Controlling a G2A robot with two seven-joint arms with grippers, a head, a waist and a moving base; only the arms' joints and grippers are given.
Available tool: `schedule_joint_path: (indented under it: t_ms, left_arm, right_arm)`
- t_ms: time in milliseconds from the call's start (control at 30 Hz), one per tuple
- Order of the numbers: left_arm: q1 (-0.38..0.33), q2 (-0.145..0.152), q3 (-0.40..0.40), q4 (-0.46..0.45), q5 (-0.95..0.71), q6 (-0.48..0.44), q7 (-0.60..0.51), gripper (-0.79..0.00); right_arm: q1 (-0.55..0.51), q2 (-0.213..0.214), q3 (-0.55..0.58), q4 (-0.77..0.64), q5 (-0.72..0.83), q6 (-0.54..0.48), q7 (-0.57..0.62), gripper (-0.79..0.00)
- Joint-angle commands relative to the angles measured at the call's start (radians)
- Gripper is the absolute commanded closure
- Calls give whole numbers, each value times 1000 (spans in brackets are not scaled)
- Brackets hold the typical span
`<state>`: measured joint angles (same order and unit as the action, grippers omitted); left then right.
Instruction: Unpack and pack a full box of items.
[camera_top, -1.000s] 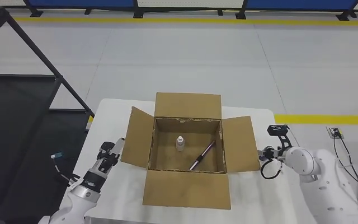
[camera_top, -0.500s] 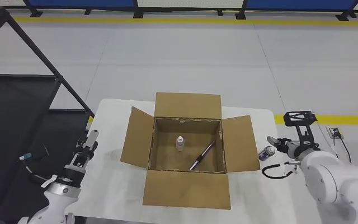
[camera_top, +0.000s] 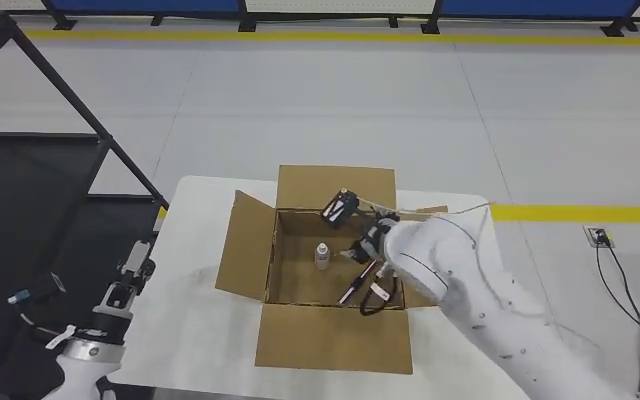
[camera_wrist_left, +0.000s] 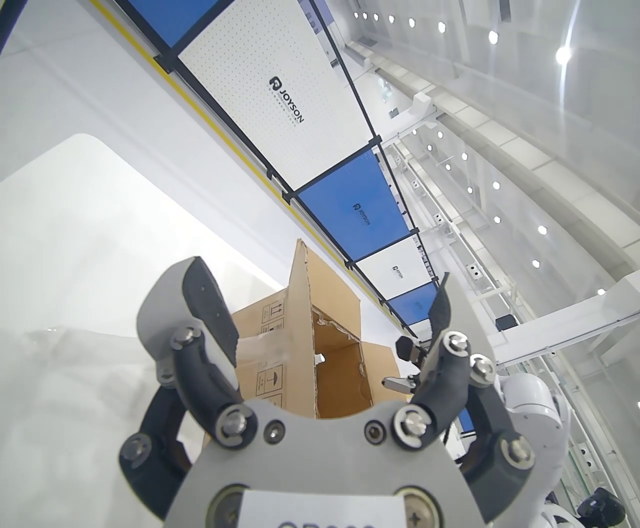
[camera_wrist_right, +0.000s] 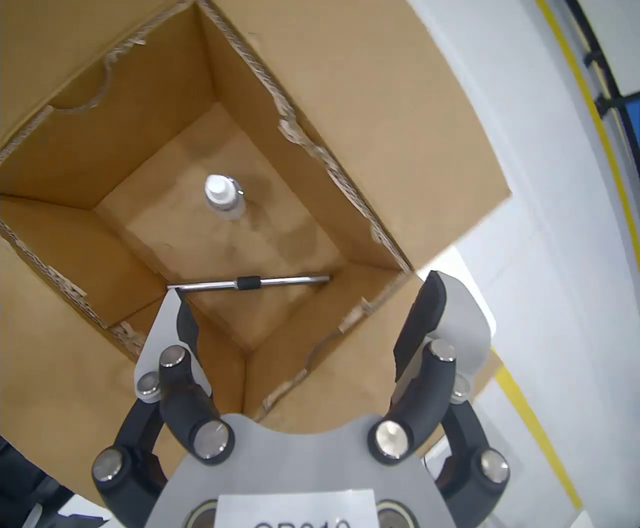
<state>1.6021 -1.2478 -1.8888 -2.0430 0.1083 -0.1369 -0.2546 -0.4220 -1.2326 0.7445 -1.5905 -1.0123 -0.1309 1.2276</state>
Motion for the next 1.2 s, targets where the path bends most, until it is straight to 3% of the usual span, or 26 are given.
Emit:
schedule_joint_path:
  t_ms: [0,167,367,467,533,767,800,900,1000,1167]
  left_arm:
    - [3,1,-5,1,-2,-2,-1,-785]
    - [7,2,-16,1,-8,-3,-7,-785]
    - [7,4,-21,2,-9,-3,-21,-785]
    - [6,6,-22,5,-4,-3,-25,-785]
    - [7,6,-23,7,-3,-5,-26,-785]
    - [7,9,-30,13,-3,-4,-31,-785]
    - [6,9,-30,13,-2,-2,-31,-785]
    - [1,10,-29,17,-1,1,-32,-785]
    - [-6,11,-23,17,4,4,-35,-785]
    - [-13,13,-16,13,9,9,-41,-785]
  right_arm:
    - [61,-34,-75,108,46,-16,-25,-785]
    - [158,-124,-207,331,163,-70,-104,-785]
    - [212,-225,-312,552,196,-46,-194,-785]
    - [233,-269,-336,667,227,-61,-224,-643]
    - [244,-295,-345,731,252,-81,-243,-643]
    - [273,-366,-362,910,299,-121,-256,-483]
    - [275,-374,-364,924,299,-124,-259,-382]
    - [282,-395,-366,959,302,-130,-268,-231]
    - [290,-409,-361,981,304,-140,-287,0]
    - [312,-407,-331,956,291,-112,-307,0]
